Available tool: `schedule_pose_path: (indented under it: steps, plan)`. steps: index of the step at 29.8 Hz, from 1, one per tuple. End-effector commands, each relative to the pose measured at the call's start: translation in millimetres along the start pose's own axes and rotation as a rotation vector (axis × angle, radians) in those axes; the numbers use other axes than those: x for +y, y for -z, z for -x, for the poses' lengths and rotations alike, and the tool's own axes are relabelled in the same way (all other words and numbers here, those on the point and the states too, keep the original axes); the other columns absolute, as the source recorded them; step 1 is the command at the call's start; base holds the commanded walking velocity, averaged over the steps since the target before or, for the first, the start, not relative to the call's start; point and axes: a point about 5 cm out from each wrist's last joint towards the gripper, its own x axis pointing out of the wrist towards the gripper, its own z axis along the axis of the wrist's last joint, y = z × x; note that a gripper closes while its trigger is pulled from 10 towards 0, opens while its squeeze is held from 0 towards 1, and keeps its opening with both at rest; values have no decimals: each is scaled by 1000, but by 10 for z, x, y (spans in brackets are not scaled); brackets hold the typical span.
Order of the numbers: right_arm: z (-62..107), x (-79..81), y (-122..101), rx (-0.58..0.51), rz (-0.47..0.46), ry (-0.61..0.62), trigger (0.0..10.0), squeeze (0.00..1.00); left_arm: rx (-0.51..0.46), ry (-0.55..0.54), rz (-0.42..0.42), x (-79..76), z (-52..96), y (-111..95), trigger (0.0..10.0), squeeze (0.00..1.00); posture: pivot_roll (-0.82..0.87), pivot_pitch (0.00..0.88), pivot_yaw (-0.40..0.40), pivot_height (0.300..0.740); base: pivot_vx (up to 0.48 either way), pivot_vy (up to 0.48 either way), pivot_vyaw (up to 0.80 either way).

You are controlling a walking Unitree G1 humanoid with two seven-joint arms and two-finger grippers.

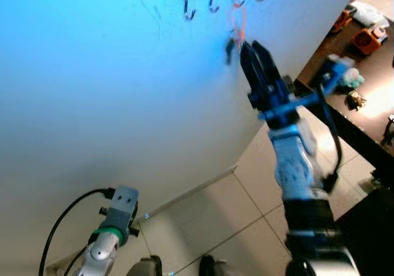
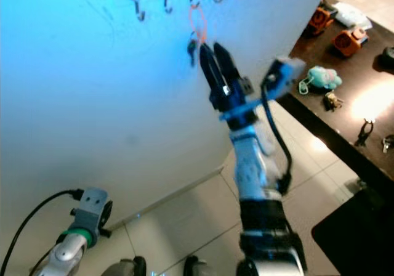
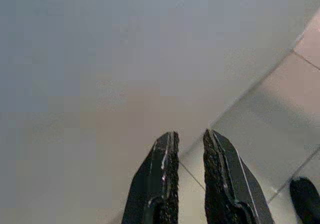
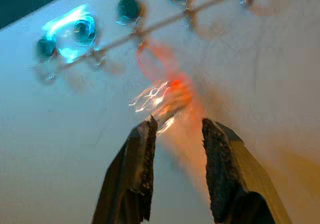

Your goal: Hang keys on a hook

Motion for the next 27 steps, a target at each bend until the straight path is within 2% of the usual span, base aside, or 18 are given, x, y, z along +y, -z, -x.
schedule_pose_path:
  steps: [1,2,4,5,6,7,8,9,10,13,15,16,18,22,24,25,26,27]
  plan:
    - [200,23,79,72,7,21,10000,0,38,20,-15,-32,43,101,10000,0,14,138,2,740,0,0,0]
    - [200,23,79,72,7,21,10000,0,38,20,-15,-32,43,101,10000,0,14,138,2,740,0,0,0]
    - [828,-152,428,283,106,232,10000,0,47,30,-24,-39,52,131,10000,0,-2,139,0,740,0,0,0]
    - [1055,-199,532,357,145,305,10000,0,51,34,-26,-43,56,140,10000,0,-2,139,0,740,0,0,0]
    - [1055,-199,532,357,145,305,10000,0,51,34,-26,-43,56,140,10000,0,-2,139,0,740,0,0,0]
    - [1324,-256,648,446,174,381,10000,0,57,39,-24,-49,57,153,10000,0,-18,139,1,740,0,0,0]
    - [1324,-256,648,446,174,381,10000,0,57,39,-24,-49,57,153,10000,0,-18,139,1,740,0,0,0]
    - [1611,-312,764,547,208,473,10000,0,67,54,-35,-71,61,172,10000,0,-18,139,1,740,0,0,0]
    - [1611,-312,764,547,208,473,10000,0,67,54,-35,-71,61,172,10000,0,-18,139,1,740,0,0,0]
    - [2343,-366,1059,863,237,717,10000,0,98,115,-107,-143,89,255,10000,0,-50,135,6,740,0,0,0]
    - [2635,-353,1145,1004,235,843,10000,0,125,145,-141,-173,109,315,10000,0,-49,133,0,740,0,0,0]
    - [2635,-353,1145,1004,235,843,10000,0,125,145,-141,-173,109,315,10000,0,-49,133,0,740,0,0,0]
    - [2804,-331,1180,1080,239,951,10000,0,154,154,-182,-187,128,371,10000,0,-38,129,-7,740,0,0,0]
    - [2909,-266,1236,1143,223,972,10000,0,197,152,-169,-183,152,442,10000,0,-30,126,-12,740,0,0,0]
    - [3084,-127,1335,1264,168,945,10000,0,254,161,-169,-208,201,546,10000,0,-18,122,-24,740,0,0,0]
    - [3084,-127,1335,1264,168,945,10000,0,254,161,-169,-208,201,546,10000,0,-18,122,-24,740,0,0,0]
    - [3268,50,1426,1405,99,889,10000,0,299,188,-208,-245,257,639,10000,0,-14,119,-28,740,0,0,0]
    - [3268,50,1426,1405,99,889,10000,0,299,188,-208,-245,257,639,10000,0,-14,119,-28,740,0,0,0]
